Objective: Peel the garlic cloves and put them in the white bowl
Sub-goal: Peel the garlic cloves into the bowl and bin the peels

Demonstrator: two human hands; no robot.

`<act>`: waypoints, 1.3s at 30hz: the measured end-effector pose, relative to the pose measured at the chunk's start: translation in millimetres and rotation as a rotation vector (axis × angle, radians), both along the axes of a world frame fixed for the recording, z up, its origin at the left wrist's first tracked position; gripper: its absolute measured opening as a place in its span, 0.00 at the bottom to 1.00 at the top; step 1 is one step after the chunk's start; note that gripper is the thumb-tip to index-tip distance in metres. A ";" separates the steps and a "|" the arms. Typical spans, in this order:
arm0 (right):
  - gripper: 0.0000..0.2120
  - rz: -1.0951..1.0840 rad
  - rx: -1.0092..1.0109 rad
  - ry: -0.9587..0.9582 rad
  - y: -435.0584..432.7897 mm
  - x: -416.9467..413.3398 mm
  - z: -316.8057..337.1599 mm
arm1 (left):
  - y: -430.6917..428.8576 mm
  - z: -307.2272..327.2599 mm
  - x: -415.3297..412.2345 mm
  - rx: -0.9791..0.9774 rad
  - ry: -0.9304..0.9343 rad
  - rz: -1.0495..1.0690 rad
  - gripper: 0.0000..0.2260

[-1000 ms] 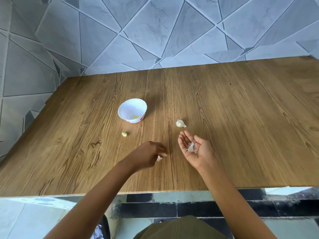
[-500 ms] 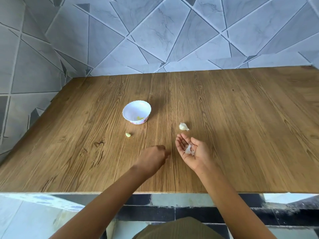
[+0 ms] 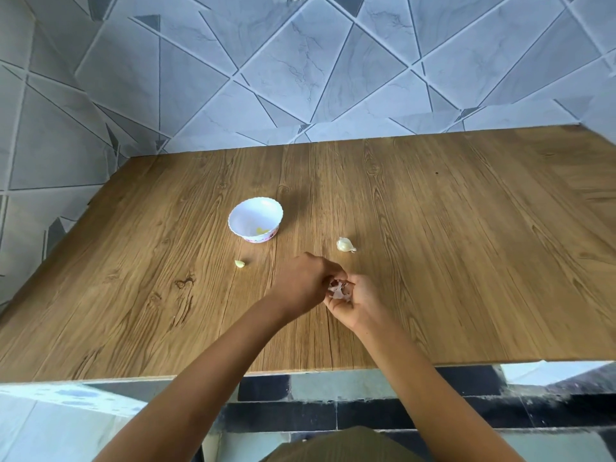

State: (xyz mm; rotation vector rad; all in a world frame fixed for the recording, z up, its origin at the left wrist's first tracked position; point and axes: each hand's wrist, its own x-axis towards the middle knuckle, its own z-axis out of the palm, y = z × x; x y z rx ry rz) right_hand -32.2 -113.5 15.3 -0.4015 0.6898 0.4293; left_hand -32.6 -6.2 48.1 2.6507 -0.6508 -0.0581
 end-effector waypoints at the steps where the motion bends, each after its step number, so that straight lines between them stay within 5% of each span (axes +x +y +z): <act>1: 0.09 -0.008 -0.014 0.002 -0.4 -0.2 0.9 | -2.1 0.9 -0.7 0.020 -0.012 0.009 0.14; 7: 0.10 -0.008 -0.006 -0.038 -0.4 -3.5 0.3 | -6.1 4.2 -6.4 -0.104 -0.065 0.088 0.06; 13: 0.12 -0.054 0.031 -0.065 -7.2 -1.9 -2.1 | 4.0 5.9 -1.1 -0.389 0.115 0.073 0.15; 21: 0.21 -0.054 0.024 -0.115 3.1 -4.1 -4.0 | 13.1 -4.1 -5.4 -0.532 0.098 0.128 0.09; 30: 0.18 -0.175 0.025 -0.096 -12.6 -9.1 -4.8 | 53.8 -19.9 -6.7 -0.959 0.398 0.438 0.08; 39: 0.18 -0.034 -0.044 -0.136 -9.6 -1.6 -1.5 | 72.9 -29.1 -41.5 -1.062 0.374 0.630 0.08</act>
